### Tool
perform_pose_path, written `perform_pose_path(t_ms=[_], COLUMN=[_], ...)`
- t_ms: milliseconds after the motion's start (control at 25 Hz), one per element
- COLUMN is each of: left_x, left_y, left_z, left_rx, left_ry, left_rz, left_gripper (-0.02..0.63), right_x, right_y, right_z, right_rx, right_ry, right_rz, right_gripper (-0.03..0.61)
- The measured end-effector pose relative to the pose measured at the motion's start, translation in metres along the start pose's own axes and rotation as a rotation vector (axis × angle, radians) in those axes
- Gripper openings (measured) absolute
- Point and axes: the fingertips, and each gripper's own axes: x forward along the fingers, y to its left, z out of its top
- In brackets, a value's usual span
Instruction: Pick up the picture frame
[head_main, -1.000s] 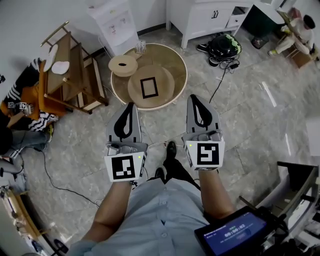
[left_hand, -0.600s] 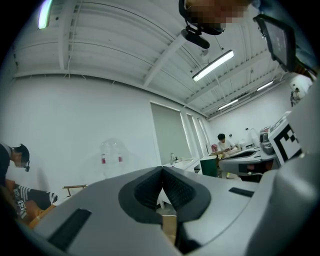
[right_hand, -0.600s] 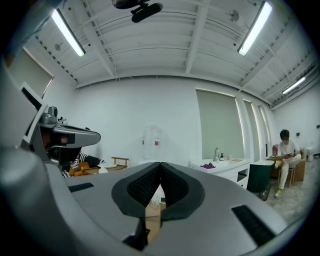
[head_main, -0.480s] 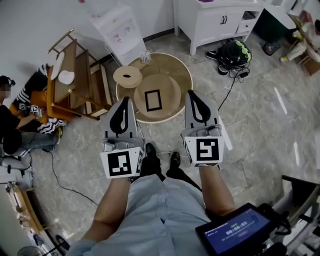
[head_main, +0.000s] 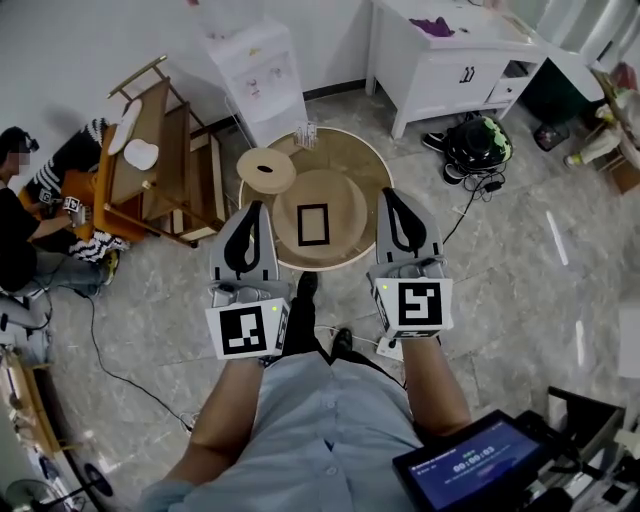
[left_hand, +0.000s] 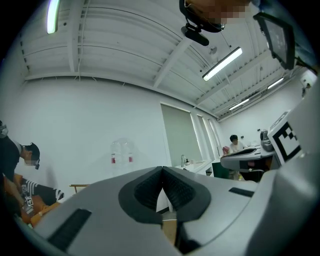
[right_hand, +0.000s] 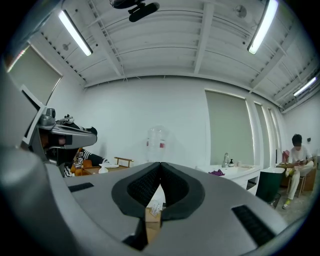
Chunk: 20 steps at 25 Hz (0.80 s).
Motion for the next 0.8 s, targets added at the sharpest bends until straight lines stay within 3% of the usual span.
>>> perform_pose_path(t_ms=[440,800], left_x=[0.071,0.154], left_y=[0.051,0.098], left_z=[-0.050,-0.133], left_rx=[-0.067,-0.105], left_ry=[0.057,0.167], left_rz=[-0.012,-0.060], left_gripper=[0.011,0.011], right_x=[0.093,0.190], right_y=[0.017,0.023], right_z=[-0.037,-0.112], right_rx=[-0.004,0.030], right_ry=[0.102,0.245], right_rz=[0.016,0.001], right_gripper=[0.014,0.014])
